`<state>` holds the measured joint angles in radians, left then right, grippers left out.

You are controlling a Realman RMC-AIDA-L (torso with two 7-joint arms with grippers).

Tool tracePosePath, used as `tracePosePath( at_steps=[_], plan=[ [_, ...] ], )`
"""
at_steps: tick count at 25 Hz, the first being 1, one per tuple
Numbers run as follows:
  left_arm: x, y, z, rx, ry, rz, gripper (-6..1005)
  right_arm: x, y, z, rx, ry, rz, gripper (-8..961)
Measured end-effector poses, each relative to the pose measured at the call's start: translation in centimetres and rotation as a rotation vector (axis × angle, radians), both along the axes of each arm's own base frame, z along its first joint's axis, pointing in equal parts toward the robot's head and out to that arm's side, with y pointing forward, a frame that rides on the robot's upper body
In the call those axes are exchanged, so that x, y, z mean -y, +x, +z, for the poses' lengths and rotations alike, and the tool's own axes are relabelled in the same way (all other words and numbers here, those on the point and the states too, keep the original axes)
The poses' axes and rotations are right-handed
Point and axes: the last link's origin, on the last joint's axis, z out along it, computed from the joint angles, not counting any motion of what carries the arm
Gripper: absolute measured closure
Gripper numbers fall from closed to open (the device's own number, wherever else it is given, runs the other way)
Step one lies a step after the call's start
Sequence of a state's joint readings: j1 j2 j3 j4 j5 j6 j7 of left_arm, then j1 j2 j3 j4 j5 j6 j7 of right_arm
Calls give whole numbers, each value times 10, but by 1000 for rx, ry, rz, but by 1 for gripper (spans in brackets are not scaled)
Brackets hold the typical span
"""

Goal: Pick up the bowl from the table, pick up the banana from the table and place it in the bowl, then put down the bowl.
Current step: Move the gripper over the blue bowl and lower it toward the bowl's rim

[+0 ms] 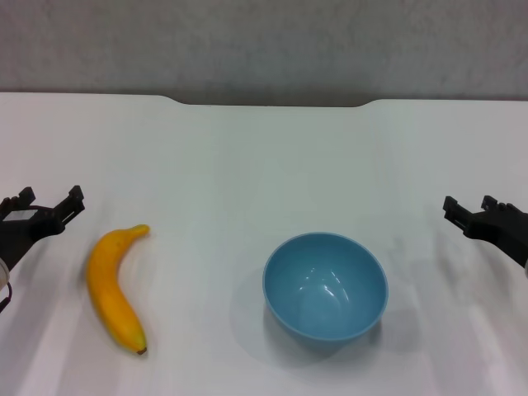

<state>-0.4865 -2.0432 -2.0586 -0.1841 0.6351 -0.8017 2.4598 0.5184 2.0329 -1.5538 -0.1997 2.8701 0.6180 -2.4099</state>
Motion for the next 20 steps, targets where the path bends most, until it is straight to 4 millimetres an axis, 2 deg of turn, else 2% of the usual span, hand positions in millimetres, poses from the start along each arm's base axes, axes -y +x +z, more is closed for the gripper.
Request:
tracePosePath(
  at_steps=[5, 10, 20],
  plan=[
    [1, -2, -1, 10, -6, 11, 122, 4, -2, 1, -22, 10, 32, 213],
    [2, 5, -3, 40, -16, -27, 124, 12, -3, 3, -52, 28, 75, 214],
    [4, 11, -8, 66, -74, -63, 139, 14, -10, -1, -67, 2, 121, 217]
  ],
)
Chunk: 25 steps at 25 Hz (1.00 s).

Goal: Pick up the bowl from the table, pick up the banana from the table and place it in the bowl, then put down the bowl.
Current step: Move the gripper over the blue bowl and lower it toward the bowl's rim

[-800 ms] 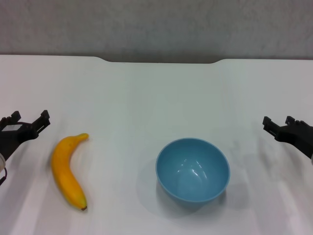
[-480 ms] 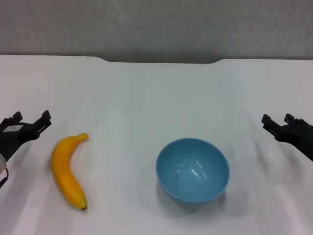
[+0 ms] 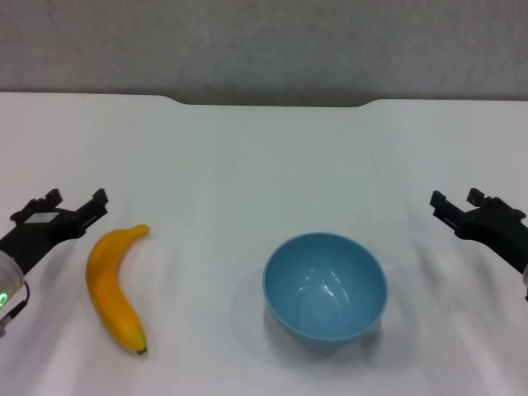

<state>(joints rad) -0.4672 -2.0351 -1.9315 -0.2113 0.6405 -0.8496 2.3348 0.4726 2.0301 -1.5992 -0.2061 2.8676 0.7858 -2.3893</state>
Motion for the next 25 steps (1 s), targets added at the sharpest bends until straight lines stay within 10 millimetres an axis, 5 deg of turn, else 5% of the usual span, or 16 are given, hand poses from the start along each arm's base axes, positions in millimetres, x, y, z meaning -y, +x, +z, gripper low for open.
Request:
tracePosePath(
  at_steps=[10, 25],
  plan=[
    [-1, 28, 12, -32, -27, -47, 158, -2, -23, -2, -8, -70, 50, 220],
    [-8, 76, 23, -95, -104, 7, 201, -14, -81, 23, 72, -203, 42, 220]
  ],
)
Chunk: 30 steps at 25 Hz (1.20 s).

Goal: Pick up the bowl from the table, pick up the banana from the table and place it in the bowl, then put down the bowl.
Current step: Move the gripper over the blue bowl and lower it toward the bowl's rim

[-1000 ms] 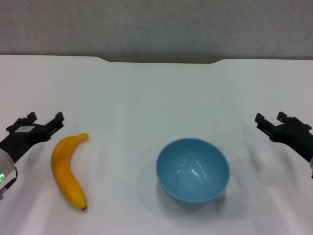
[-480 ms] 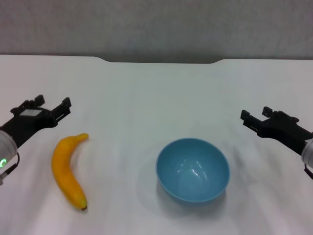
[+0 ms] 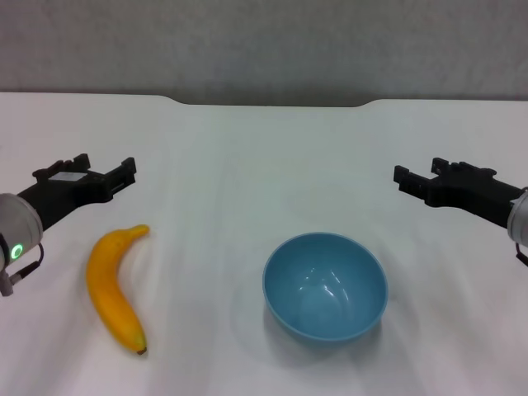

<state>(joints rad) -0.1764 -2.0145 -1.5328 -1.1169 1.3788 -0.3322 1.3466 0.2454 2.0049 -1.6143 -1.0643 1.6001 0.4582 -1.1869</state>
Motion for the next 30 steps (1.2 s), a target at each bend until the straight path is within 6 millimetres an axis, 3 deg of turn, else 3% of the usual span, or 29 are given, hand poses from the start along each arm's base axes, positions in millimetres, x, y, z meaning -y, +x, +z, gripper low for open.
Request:
tracePosePath(
  at_steps=[9, 17, 24, 30],
  plan=[
    [-10, 15, 15, -1, -110, 60, 202, -11, -17, 17, 82, -143, -54, 221],
    [-20, 5, 37, -83, -145, 182, 202, -25, -32, 24, 77, -265, -101, 221],
    [-23, 3, 41, -125, -157, 213, 205, -32, -34, 20, 90, -400, -217, 220],
    [-24, 4, 41, -132, -158, 208, 207, -35, -29, -1, 119, -514, -269, 221]
  ],
)
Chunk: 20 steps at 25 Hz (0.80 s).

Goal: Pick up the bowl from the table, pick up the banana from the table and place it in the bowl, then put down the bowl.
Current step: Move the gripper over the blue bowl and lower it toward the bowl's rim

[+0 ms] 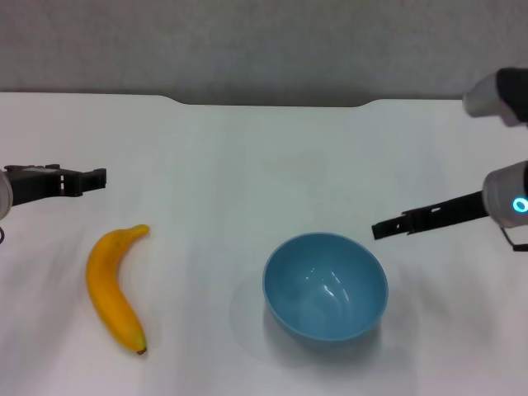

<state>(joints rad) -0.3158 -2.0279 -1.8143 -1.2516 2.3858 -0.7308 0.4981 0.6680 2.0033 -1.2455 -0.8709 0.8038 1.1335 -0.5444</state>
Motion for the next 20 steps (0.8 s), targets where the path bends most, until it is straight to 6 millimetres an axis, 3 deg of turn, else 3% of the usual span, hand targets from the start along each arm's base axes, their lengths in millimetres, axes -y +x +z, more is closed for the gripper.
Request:
tracePosePath(
  at_steps=[20],
  plan=[
    [-2, 0, 1, 10, 22, 1, 207, 10, 0, -36, -23, -109, 5, 223]
  ],
)
